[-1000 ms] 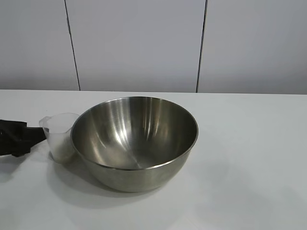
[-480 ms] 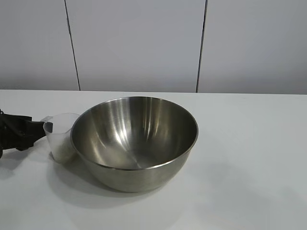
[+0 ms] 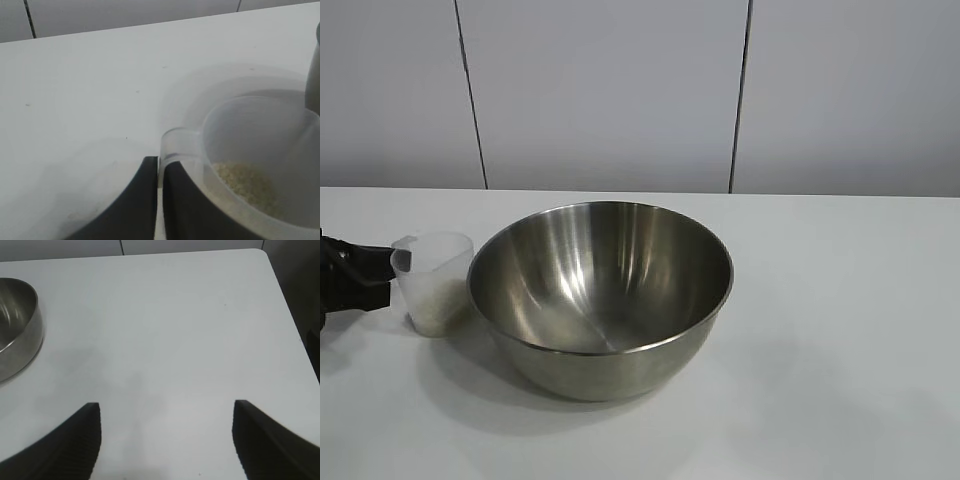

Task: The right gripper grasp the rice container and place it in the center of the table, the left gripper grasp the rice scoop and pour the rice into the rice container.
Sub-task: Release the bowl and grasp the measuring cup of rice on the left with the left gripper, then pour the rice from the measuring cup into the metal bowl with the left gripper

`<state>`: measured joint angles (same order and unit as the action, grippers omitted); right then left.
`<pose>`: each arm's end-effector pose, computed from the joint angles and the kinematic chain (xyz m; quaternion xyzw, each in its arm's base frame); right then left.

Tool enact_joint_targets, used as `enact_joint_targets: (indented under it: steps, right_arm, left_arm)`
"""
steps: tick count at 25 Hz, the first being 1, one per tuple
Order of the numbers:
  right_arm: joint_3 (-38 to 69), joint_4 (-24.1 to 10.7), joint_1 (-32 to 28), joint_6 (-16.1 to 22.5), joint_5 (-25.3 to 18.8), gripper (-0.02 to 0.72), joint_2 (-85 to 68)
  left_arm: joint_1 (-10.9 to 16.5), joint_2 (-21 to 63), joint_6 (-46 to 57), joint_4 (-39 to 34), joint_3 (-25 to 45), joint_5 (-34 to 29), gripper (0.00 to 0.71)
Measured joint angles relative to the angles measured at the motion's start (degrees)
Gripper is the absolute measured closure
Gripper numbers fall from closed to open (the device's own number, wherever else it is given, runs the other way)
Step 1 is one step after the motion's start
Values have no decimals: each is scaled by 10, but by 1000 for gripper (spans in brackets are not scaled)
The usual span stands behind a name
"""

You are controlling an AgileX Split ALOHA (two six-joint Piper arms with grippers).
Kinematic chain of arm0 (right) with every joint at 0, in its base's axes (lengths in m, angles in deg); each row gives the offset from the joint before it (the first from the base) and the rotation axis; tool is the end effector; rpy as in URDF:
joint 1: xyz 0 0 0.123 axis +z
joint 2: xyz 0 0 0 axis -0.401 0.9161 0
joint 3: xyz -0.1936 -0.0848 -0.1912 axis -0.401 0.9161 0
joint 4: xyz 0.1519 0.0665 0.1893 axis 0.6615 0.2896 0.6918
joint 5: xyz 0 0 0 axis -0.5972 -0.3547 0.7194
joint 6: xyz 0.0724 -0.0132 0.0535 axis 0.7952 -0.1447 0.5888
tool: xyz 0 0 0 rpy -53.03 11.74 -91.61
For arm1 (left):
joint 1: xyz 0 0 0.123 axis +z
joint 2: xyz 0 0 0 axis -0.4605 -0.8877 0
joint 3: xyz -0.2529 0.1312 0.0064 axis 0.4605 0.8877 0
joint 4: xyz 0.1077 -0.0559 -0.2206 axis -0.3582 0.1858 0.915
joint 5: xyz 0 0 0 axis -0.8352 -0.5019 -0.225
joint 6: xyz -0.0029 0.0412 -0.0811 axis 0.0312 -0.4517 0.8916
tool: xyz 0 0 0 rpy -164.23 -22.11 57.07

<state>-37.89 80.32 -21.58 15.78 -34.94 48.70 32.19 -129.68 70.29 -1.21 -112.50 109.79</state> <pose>-0.0051 -0.0069 0.2666 0.0106 0.8605 -0.0182 0.5090 0.3123 -0.0219 0.0624 0.1839 0.7912 -0.1587 0.5613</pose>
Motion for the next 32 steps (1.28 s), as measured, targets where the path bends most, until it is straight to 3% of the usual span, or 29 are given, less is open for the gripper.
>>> enact_joint_targets:
  steps: [5, 9, 13, 18, 23, 28, 32]
  right_arm:
    - [0, 0, 0, 0, 0, 201, 0]
    - [0, 0, 0, 0, 0, 201, 0]
    - [0, 0, 0, 0, 0, 201, 0]
    - [0, 0, 0, 0, 0, 201, 0]
    - [0, 0, 0, 0, 0, 201, 0]
    - [0, 0, 0, 0, 0, 201, 0]
    - [0, 0, 0, 0, 0, 201, 0]
  left_arm:
    - [0, 30, 0, 3, 0, -10, 701]
    - [0, 129, 1, -21, 0, -19, 701]
    - [-14, 264, 22, -75, 1, -69, 701]
    - [-100, 411, 4, -97, 3, -196, 701]
    - [-204, 453, -60, -85, 4, -336, 701]
    - [-299, 453, -221, 32, -28, -475, 701]
    - [-353, 451, -400, 150, -58, -540, 701]
